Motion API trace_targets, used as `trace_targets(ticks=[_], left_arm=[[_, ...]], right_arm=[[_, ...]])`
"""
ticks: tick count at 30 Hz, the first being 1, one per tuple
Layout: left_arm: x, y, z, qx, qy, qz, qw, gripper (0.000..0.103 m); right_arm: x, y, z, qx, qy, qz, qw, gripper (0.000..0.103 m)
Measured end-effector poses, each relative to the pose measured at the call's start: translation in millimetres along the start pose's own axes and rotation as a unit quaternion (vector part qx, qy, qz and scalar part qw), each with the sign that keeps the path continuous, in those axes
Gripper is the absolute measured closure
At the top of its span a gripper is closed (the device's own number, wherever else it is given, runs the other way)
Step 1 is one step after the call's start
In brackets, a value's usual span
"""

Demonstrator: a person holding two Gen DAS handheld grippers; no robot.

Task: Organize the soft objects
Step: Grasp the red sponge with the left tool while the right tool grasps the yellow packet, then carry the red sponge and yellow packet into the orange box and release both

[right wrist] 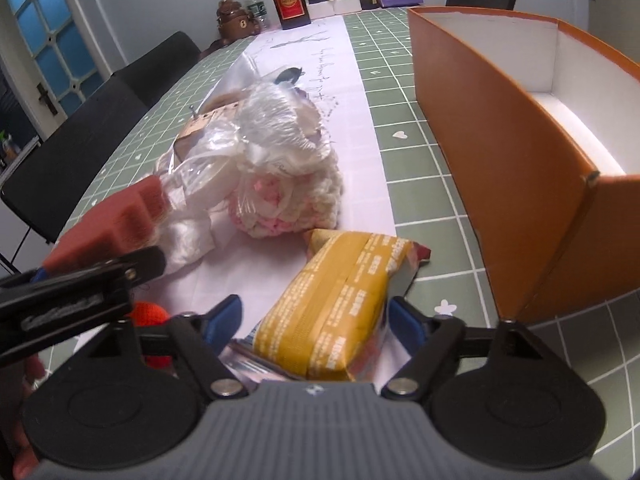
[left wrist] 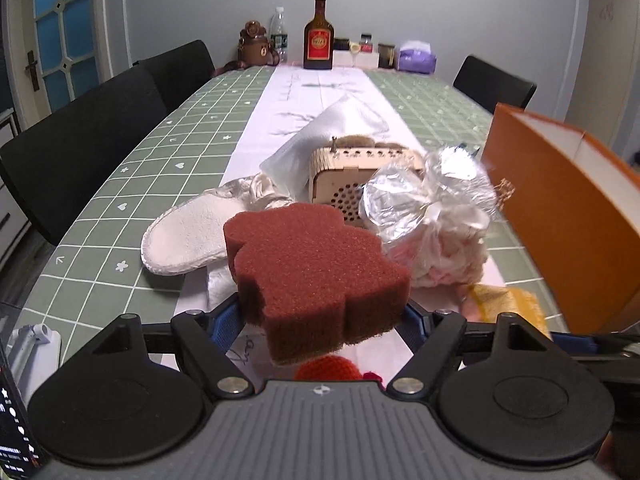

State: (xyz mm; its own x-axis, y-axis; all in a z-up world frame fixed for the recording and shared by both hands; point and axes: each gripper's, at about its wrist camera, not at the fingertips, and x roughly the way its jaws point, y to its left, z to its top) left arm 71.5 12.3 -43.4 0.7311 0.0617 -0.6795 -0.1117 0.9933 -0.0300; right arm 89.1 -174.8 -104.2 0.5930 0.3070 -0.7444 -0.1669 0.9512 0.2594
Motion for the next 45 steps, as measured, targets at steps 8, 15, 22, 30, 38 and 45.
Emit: trace_targets(ticks=[8,15,22,30,38,45], left_arm=[[-15,-1,-2,-0.008,-0.013,-0.016,0.9998,0.013],[-27,-5,-4,-0.002,-0.024,-0.031,0.9992,0.013],[-42,-7,-5,-0.008,-0.033,-0.056,0.9978,0.013],[-63,-20,19,0.015,-0.045,-0.09,0.9948,0.014],[-72,-46,62,0.036,-0.073,-0.131,0.9881,0.015],[-60,-101,100,0.069,-0.061,-0.219,0.9714,0.015]], right_arm=[[-5,-8,-11,-0.027,-0.018,-0.001,0.999,0.055],[-22,-8,-19,-0.078,-0.017,0.014,0.997,0.062],[-63,-14,-16,-0.129,-0.046,0.023,0.99,0.062],[-125,-18,26,-0.177,-0.109,0.044,0.977,0.062],[-157,-41,86,-0.191,-0.11,0.043,0.974,0.062],[-166,-87,133,-0.172,-0.086,0.016,0.981,0.062]])
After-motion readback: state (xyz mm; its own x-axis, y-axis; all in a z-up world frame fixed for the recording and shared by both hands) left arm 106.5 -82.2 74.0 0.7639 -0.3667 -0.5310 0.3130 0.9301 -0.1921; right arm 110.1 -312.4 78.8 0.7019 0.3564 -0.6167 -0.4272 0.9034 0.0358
